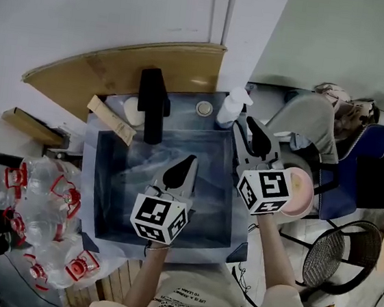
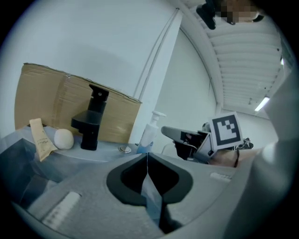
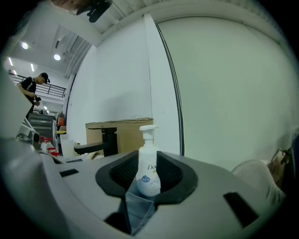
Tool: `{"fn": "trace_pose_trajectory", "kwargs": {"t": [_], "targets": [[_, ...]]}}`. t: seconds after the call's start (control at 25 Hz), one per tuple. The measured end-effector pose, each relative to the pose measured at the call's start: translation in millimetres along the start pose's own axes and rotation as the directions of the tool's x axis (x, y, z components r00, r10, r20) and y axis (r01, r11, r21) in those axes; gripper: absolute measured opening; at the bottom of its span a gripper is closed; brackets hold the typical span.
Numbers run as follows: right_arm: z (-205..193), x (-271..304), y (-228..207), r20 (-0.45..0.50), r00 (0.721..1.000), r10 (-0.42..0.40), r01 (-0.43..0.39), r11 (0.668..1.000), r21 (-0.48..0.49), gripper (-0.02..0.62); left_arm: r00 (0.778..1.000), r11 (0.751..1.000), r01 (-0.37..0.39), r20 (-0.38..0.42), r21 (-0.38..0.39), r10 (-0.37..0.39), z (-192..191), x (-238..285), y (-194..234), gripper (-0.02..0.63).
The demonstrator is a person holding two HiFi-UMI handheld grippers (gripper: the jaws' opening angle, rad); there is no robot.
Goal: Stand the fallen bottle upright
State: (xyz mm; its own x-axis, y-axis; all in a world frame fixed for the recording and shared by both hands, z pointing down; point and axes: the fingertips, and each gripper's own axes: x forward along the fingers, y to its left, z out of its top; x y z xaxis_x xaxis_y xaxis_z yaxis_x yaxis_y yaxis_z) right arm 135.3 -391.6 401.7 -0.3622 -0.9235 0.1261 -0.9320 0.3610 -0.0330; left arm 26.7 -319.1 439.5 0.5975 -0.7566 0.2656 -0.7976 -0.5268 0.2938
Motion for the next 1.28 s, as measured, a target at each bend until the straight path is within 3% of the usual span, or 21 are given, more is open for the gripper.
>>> {"fn": "trace_pose_trajectory", "kwargs": {"t": [0.16, 0.44, 0.88, 1.28], "targets": [[0, -22, 8, -0.019, 1.000, -0.006, 0.006, 1.000, -0.013, 0.054, 1.000, 0.999, -0.002, 0.017, 0.035, 0.002, 10, -13, -2, 0.026], [2, -54, 25, -0.041, 0.999, 0.009, -0.010, 1.000, -0.008, 0.010, 0.999, 0.995, 0.006, 0.047, 0.096, -0.011, 28, -37, -11, 0.026], [15, -95, 46, -0.053, 0.997, 0.048, -0.047, 0.999, 0.017, 0.005, 0.995, 0.989, -0.006, 0.095, 0.147, -0.009, 49, -80, -15, 0.026], [41, -128, 61, 0.027, 0.997, 0.070, -0.073, 0.993, 0.090, 0.005, 0.990, 0.980, -0.027, 0.141, 0.197, -0.001, 67, -117, -10, 0.026]]}}
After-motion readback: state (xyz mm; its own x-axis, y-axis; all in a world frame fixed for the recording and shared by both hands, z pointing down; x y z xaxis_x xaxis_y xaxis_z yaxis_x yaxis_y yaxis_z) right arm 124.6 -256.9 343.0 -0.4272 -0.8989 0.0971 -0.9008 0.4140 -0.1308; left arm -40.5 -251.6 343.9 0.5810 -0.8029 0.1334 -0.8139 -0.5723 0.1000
